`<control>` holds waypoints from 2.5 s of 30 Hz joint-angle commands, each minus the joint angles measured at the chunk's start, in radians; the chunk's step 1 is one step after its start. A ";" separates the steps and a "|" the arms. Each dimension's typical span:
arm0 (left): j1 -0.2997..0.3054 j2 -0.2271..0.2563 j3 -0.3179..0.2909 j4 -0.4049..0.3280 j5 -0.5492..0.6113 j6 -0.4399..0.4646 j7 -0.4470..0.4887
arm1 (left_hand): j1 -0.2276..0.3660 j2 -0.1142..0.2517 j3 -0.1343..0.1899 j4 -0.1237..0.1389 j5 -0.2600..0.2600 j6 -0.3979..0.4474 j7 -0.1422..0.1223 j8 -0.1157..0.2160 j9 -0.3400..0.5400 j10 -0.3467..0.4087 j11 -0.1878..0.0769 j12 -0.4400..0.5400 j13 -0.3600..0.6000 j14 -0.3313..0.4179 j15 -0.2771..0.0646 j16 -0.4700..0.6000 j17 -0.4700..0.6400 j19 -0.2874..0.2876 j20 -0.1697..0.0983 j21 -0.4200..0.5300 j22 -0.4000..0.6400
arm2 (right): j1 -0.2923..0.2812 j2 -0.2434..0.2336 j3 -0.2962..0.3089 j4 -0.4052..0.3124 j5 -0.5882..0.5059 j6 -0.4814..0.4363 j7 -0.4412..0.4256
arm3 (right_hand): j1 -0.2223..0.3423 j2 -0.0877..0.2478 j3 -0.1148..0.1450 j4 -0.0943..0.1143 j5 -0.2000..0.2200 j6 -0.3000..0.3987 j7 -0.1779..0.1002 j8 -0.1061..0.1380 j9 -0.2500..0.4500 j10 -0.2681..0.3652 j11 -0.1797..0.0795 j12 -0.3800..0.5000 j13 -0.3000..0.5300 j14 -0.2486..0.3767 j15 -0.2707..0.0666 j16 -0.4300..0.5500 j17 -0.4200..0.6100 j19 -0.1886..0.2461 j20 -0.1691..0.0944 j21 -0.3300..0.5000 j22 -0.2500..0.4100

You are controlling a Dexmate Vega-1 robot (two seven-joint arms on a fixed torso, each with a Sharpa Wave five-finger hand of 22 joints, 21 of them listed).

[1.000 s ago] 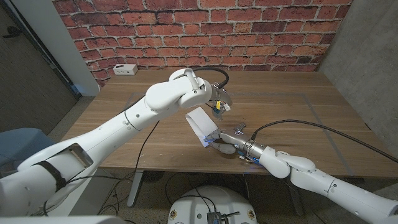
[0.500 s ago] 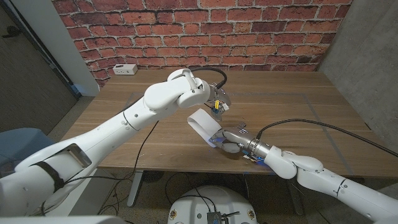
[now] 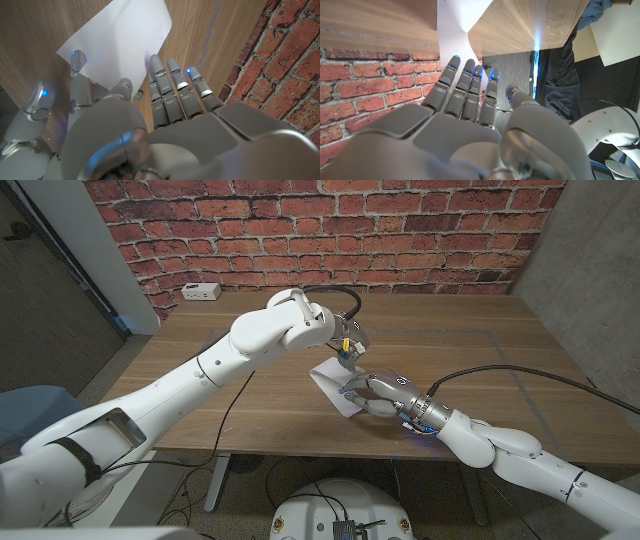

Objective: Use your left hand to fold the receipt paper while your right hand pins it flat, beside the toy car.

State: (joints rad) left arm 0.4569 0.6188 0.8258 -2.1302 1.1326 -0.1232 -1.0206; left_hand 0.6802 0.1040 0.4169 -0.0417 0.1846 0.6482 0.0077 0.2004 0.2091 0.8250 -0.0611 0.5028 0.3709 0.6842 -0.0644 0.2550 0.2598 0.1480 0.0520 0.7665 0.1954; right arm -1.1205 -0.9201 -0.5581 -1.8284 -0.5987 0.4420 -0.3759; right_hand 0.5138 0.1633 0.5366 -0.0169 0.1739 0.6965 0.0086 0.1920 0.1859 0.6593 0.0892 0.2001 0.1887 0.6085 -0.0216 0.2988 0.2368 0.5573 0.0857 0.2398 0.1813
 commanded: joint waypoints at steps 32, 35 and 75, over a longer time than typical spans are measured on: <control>0.045 0.040 -0.062 0.007 -0.048 0.146 0.035 | -0.007 0.049 0.058 -0.021 0.014 0.097 0.027 0.033 -0.009 0.033 0.014 -0.007 0.007 0.024 -0.062 -0.007 -0.023 0.029 0.004 0.010 0.000 | -0.049 0.003 0.061 -0.001 0.011 -0.002 0.055 | 0.009 0.040 0.007 -0.005 0.005 0.006 -0.009 -0.003 0.000 0.003 -0.014 -0.003 0.005 -0.003 -0.008 0.004 0.010 -0.001 -0.015 -0.008 0.003; 0.052 0.043 -0.074 0.013 -0.058 0.178 0.040 | 0.005 0.089 0.096 -0.024 0.023 0.088 0.035 0.027 -0.009 0.002 0.025 -0.036 -0.006 0.002 -0.045 -0.018 -0.031 0.027 0.014 0.012 0.001 | -0.030 0.016 0.038 0.008 0.010 0.013 0.078 | 0.029 0.046 0.030 -0.008 0.011 -0.007 -0.014 -0.006 0.000 -0.013 -0.012 -0.008 0.006 -0.029 -0.012 -0.003 0.014 -0.008 -0.021 -0.011 0.004; -0.044 0.076 -0.007 0.141 -0.250 0.305 0.029 | -0.058 0.056 0.203 0.019 0.022 0.086 0.080 0.019 -0.006 -0.031 0.069 -0.137 -0.074 -0.005 0.010 -0.040 -0.074 0.069 0.026 0.055 0.006 | 0.147 0.118 -0.116 0.123 -0.002 -0.098 0.244 | -0.120 0.012 -0.058 0.128 0.003 -0.106 -0.017 0.016 0.001 -0.121 -0.010 0.029 0.004 -0.156 0.001 -0.042 0.000 -0.114 -0.017 -0.018 0.000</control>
State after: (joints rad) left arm 0.4338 0.6862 0.7987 -2.0051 0.9187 0.1717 -0.9943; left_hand 0.6316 0.1662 0.6184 -0.0251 0.2079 0.7319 0.0882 0.2236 0.2001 0.7910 0.0087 0.3695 0.2968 0.6819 -0.0590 0.2179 0.1859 0.2179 0.0785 0.8179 0.1978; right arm -0.9987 -0.7961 -0.6555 -1.7305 -0.5957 0.3670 -0.1283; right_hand 0.4065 0.1749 0.4761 0.1002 0.1699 0.5634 -0.0106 0.1968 0.1859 0.4903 0.0675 0.2119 0.1906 0.3957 -0.0258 0.2383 0.2395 0.4144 0.0657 0.2108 0.1815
